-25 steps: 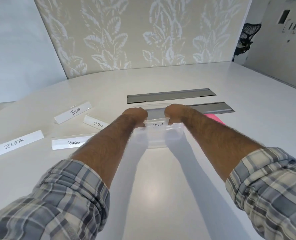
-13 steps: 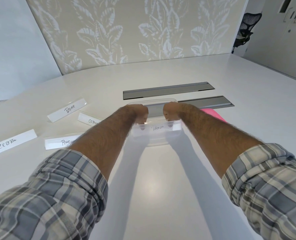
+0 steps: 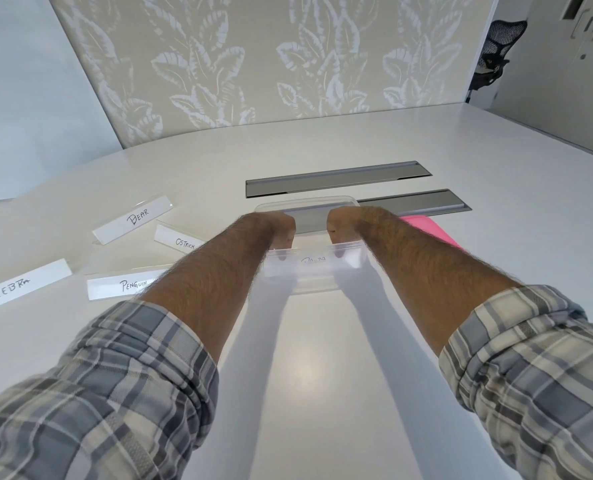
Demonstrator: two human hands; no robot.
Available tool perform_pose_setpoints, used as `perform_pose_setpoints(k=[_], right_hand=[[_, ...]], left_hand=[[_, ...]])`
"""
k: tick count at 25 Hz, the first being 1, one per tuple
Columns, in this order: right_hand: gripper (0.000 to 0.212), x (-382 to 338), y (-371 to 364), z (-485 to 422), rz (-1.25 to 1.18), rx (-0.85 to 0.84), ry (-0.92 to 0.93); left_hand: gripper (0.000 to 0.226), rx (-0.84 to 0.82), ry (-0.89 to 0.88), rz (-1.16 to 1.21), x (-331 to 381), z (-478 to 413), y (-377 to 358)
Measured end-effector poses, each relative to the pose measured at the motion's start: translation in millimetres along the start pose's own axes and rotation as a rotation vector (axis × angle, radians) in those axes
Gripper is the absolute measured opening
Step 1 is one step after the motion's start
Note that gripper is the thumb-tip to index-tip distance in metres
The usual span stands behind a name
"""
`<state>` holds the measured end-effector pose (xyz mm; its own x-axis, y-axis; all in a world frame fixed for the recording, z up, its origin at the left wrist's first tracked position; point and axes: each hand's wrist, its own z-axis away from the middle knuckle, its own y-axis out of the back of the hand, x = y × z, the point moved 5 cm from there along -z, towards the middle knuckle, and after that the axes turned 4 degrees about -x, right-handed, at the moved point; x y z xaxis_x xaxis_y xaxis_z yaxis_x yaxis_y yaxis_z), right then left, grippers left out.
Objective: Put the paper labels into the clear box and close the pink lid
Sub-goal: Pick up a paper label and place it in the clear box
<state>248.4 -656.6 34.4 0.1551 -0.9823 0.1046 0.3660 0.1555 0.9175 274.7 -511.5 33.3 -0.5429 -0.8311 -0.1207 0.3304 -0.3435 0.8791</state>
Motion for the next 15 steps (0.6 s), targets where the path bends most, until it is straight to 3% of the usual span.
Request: perform_pose_setpoints(k=[6,8,10,15], right_hand=[[0.021,-3.4,1.9,7.5,0.007,0.057,0.012],[0.015,-0.4,8.8,9.6,-0.093,0.086,-0.002],[0.013,4.4,21.8,14.2,-0.187,0.160,-0.008],[0.015,-5.3,54.3,26.5,-0.144,0.316,-0.020]], left_hand=[[0.020,0.014,-0.009,-0.002,-1.2,2.8,-3.4],[0.022,0.058,-0.019,0.030,-3.6,7.3,1.4],[0.027,0.164,-0.015,0.104,-12.3,17.2,12.7],[0.032,0.445,0.055,0.184,-63.2,62.8,31.2]])
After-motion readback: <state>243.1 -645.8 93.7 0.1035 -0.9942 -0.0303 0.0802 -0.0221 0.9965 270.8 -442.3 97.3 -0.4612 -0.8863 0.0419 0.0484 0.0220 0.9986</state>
